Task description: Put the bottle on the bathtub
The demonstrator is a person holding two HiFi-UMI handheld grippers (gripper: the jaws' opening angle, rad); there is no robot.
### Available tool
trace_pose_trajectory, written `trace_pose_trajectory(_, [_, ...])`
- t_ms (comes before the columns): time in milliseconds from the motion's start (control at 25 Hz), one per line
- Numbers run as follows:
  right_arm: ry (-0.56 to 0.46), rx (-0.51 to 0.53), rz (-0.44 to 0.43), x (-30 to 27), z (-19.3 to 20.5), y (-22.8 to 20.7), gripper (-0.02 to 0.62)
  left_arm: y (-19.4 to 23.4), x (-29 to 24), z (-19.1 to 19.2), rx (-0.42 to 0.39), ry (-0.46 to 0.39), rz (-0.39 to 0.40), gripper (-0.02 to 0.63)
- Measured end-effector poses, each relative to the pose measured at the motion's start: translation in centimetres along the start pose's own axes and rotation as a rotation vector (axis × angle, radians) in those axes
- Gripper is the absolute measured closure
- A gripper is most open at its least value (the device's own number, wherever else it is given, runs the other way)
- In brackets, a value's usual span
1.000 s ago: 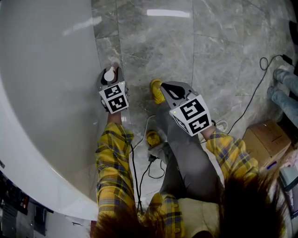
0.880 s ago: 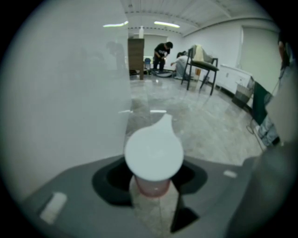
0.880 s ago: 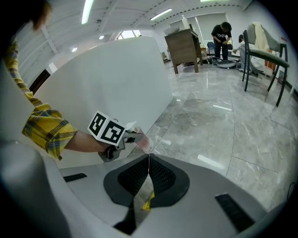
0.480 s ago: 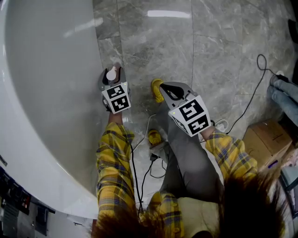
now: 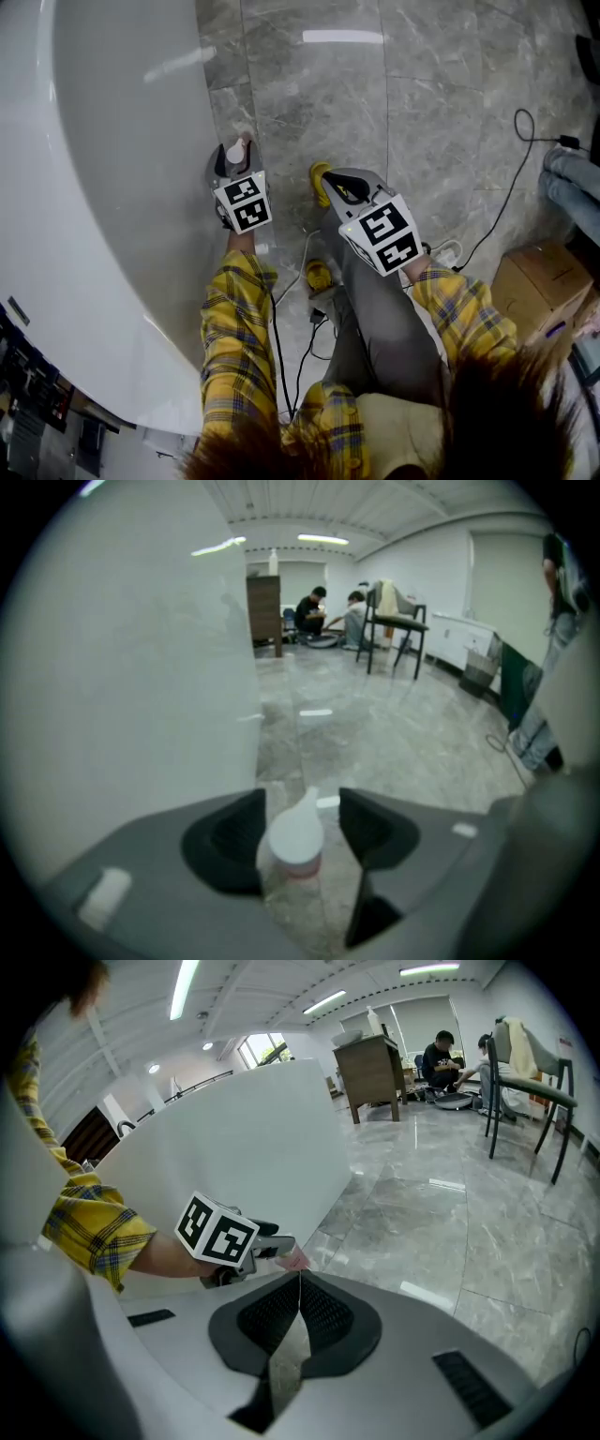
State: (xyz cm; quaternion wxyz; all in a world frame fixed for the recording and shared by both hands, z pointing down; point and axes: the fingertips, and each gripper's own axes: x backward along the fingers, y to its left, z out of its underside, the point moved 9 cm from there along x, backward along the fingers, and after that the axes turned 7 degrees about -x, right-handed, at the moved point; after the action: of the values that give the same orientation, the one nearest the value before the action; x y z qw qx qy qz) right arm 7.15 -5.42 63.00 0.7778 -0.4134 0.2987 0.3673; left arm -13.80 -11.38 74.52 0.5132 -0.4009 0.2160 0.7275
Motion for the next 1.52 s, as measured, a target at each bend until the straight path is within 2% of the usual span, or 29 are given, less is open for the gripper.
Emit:
trace_pose_trajectory(200, [-0.019,0.004,0.004,1.6,-1.2,0.7,0.58,-0.1,1.8,-1.9,0.001,-0.023,0.006,0.359])
trace_pose_trajectory(760, [-0.077,0.035,-0.017,6.0,-6.1,4.7,0.58,0.7,10.8,-10.4,0.122,-0.183,0.009,0.385])
trace_pose_trajectory(960, [-0.108,0.031,-0.005,8.0,-8.2,5.5,0.58,0.6,15.2,-13.4,0.125,-0.253,0.013,0.393])
trace_pose_trajectory(1040, [-0.119,0.03,-0.001,8.6,-9.0,5.9,0.58,0.8,16.9,-14.2,0.131,-0.27,0.012,0.414])
trace_pose_trajectory(1320, [-0.163,0.027,0.012,10.9,-10.9,7.4,0.58,1.0,22.5,-16.2,0.072,-0.324,0.016,0.445])
trace_pose_trajectory(1520, [-0.189,0.028,0.018,12.6,-11.8,8.7,0.58,0.8,26.4,-17.1,0.092,-0.351,0.027,0.463])
